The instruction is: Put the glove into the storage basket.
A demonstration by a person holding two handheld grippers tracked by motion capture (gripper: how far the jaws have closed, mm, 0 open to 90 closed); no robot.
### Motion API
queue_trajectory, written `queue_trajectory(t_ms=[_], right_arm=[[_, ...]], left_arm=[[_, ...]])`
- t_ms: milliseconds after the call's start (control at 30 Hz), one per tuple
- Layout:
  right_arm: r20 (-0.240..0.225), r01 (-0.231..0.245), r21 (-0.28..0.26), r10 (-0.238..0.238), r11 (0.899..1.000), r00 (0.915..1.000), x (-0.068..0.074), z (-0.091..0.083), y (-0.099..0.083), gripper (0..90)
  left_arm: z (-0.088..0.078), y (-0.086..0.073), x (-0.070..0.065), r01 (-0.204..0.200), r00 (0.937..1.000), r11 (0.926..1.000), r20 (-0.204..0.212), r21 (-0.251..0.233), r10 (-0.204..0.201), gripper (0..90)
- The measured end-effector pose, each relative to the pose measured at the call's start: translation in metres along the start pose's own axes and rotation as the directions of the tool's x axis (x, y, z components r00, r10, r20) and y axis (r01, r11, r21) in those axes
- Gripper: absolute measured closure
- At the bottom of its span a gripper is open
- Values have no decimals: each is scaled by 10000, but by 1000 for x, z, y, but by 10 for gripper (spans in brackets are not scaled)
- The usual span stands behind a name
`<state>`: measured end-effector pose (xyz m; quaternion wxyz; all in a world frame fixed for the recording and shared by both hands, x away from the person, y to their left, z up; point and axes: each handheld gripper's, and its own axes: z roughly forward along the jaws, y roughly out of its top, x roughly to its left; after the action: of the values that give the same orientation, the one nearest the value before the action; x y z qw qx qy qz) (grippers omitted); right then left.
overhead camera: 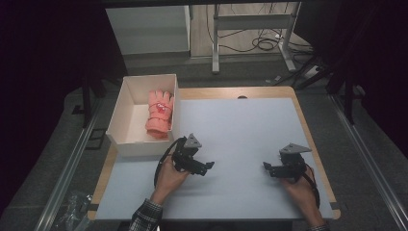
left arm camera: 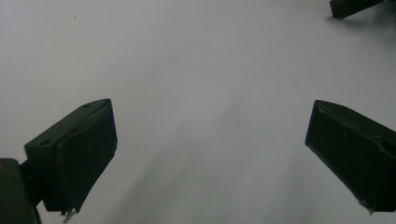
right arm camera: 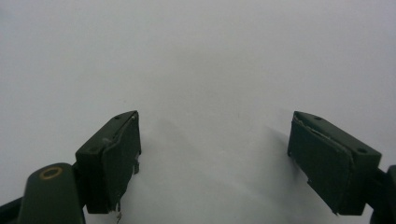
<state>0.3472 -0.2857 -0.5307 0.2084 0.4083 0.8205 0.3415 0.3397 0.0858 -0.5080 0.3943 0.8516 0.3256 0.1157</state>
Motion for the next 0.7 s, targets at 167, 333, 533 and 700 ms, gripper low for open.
queue_trajectory(t_ms=[167, 333, 533, 700], right_arm=[[0, 1, -5, -1, 10000, 10000, 0, 0, 0, 175], [2, 0, -4, 0, 10000, 10000, 0, 0, 0, 174], [1, 1, -3, -1, 10000, 10000, 0, 0, 0, 174], [8, 8, -7, -8, 10000, 10000, 0, 0, 0, 174]], left_arm=[[6, -12, -1, -20, 9999, 9999, 108, 123, 19, 20], [13, -21, -1, -109, 9999, 9992, -35, 393, 110, 18], [24, -28, -1, -230, 9996, 9967, -130, 779, 241, 17], [26, -28, -1, -257, 9995, 9963, -148, 822, 270, 5]])
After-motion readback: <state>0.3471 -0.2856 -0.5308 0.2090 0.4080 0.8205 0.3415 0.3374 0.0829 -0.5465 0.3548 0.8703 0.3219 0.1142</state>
